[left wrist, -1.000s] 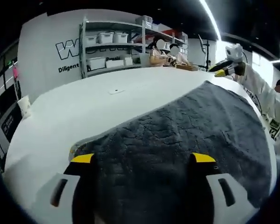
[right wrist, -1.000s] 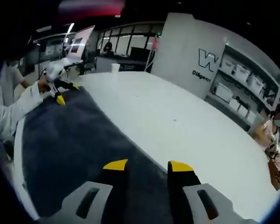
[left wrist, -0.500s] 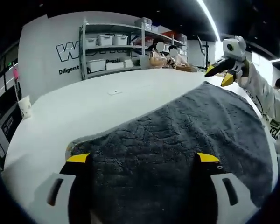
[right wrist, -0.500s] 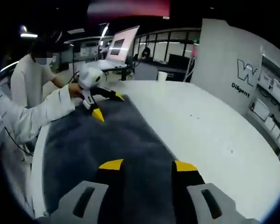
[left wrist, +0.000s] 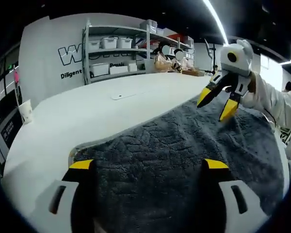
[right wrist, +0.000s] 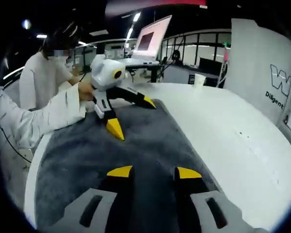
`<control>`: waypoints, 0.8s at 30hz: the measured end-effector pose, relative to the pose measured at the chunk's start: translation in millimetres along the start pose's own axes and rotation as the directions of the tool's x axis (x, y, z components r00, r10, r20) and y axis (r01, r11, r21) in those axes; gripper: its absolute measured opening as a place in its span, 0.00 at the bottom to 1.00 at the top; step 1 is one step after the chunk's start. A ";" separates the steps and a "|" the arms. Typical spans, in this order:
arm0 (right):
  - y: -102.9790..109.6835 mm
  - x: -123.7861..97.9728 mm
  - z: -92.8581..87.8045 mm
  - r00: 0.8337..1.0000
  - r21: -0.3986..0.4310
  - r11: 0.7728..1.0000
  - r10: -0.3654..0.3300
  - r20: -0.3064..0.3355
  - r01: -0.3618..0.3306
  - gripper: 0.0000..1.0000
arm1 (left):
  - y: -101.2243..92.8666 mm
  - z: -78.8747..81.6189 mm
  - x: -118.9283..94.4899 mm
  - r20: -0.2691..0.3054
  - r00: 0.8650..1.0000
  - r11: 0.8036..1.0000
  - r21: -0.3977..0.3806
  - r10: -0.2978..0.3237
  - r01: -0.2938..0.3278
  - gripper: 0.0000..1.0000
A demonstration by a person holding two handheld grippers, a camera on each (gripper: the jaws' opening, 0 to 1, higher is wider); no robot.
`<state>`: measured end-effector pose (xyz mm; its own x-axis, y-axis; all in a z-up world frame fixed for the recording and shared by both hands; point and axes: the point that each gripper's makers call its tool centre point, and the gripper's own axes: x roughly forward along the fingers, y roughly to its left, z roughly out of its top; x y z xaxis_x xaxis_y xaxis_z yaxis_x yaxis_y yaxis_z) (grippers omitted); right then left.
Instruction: Open the folded towel by lifting each exposed corner and separating the folded layers until the towel lies flat within the target outline without major curled edges
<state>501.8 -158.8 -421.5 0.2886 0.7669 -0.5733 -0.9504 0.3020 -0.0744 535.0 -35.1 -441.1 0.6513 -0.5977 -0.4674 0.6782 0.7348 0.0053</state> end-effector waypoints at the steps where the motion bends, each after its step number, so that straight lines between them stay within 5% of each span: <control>1: 0.4 1.6 -1.7 1.000 0.002 1.000 0.003 -0.005 -0.003 0.27 | 0.0 0.0 0.0 0.000 1.000 1.000 0.000 0.001 -0.001 0.89; 7: -9.3 5.2 -25.5 0.997 -0.006 1.000 0.019 -0.077 -0.020 0.28 | 0.2 0.0 -0.1 0.004 1.000 1.000 -0.001 -0.001 0.001 0.89; 12: -11.0 -1.2 -26.9 0.997 0.052 0.996 0.077 -0.003 -0.076 0.30 | -1.3 -0.4 -0.8 0.012 1.000 1.000 -0.002 -0.005 0.005 0.89; 24: -12.3 -20.9 -39.9 0.996 -0.011 0.996 0.093 0.002 -0.093 0.34 | -1.5 -0.9 -0.5 0.016 1.000 1.000 -0.005 -0.004 0.004 0.88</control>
<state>502.9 -201.1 -441.2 0.1996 0.7929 -0.5757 -0.9743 0.2235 -0.0300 533.4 -35.6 -441.6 0.6542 -0.6057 -0.4530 0.6792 0.7340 -0.0006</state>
